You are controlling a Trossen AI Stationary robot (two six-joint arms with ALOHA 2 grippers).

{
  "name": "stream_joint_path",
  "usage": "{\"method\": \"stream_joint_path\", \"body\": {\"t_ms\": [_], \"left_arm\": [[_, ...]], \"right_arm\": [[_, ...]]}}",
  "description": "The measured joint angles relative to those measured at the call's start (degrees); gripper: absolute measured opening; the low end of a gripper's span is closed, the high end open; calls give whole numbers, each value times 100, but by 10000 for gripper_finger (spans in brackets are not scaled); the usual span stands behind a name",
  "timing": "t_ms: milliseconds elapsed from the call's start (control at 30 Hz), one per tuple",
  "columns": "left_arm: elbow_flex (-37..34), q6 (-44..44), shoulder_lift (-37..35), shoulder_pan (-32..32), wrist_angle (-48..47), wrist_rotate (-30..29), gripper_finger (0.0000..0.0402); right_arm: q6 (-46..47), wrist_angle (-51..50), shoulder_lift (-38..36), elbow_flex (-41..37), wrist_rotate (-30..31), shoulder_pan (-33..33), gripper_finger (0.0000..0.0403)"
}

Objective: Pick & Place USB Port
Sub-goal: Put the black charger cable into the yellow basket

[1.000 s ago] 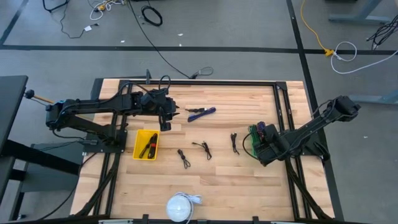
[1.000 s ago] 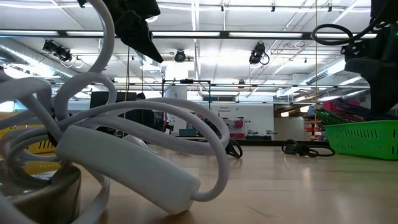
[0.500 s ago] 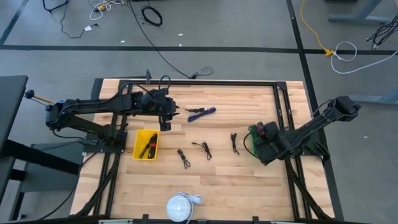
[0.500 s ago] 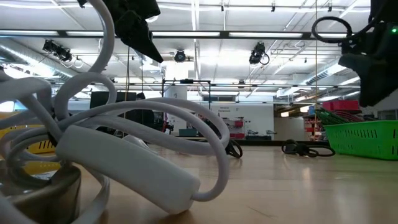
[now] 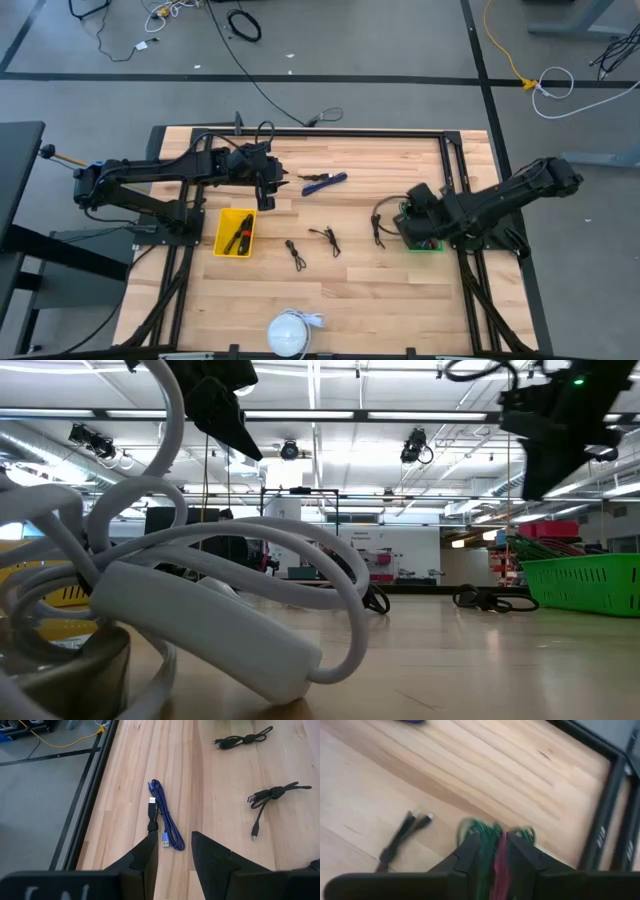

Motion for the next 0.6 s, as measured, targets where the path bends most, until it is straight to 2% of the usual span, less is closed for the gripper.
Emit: {"method": "stream_joint_path", "body": {"t_ms": [200, 333, 467, 600], "left_arm": [[0, -1, 0, 0, 0, 0, 122], [0, -3, 0, 0, -6, 0, 122], [0, -3, 0, 0, -11, 0, 122], [0, -2, 0, 0, -13, 0, 122]], "right_arm": [[-2497, 1378, 3, 286, -63, -1142, 107], [-4082, 2617, 38, 332, -766, -1960, 114], [-4715, 3114, 317, 332, -1930, -2486, 118], [-4800, 3120, 761, 332, -2529, -2551, 119]]}}
